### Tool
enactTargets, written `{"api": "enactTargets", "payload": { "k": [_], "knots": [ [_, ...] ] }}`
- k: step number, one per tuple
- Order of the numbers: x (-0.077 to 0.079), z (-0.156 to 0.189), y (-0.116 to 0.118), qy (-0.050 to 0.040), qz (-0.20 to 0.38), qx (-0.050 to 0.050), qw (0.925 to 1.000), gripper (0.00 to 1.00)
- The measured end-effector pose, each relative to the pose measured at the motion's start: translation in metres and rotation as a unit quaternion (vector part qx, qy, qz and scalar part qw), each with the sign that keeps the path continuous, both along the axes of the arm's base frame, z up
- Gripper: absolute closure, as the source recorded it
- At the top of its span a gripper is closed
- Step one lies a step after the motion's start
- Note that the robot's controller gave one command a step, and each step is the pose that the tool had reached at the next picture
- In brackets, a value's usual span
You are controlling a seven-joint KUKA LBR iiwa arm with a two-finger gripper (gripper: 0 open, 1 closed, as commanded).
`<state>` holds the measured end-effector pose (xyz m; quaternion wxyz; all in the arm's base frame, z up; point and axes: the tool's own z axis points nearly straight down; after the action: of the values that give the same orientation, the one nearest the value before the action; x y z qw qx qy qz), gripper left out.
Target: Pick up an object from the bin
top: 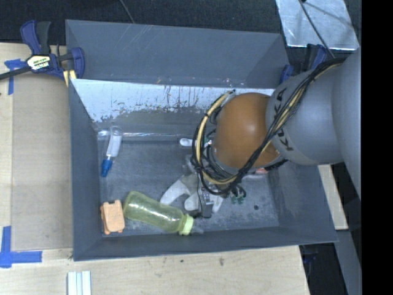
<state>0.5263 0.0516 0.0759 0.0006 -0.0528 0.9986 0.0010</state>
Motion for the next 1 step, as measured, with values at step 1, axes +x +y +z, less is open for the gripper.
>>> {"api": "enactTargets", "payload": {
  "k": [1],
  "knots": [
    [-0.0071, -0.0014, -0.0212, -0.0018, -0.036, 0.0, 0.9993, 1.0]
  ]
}}
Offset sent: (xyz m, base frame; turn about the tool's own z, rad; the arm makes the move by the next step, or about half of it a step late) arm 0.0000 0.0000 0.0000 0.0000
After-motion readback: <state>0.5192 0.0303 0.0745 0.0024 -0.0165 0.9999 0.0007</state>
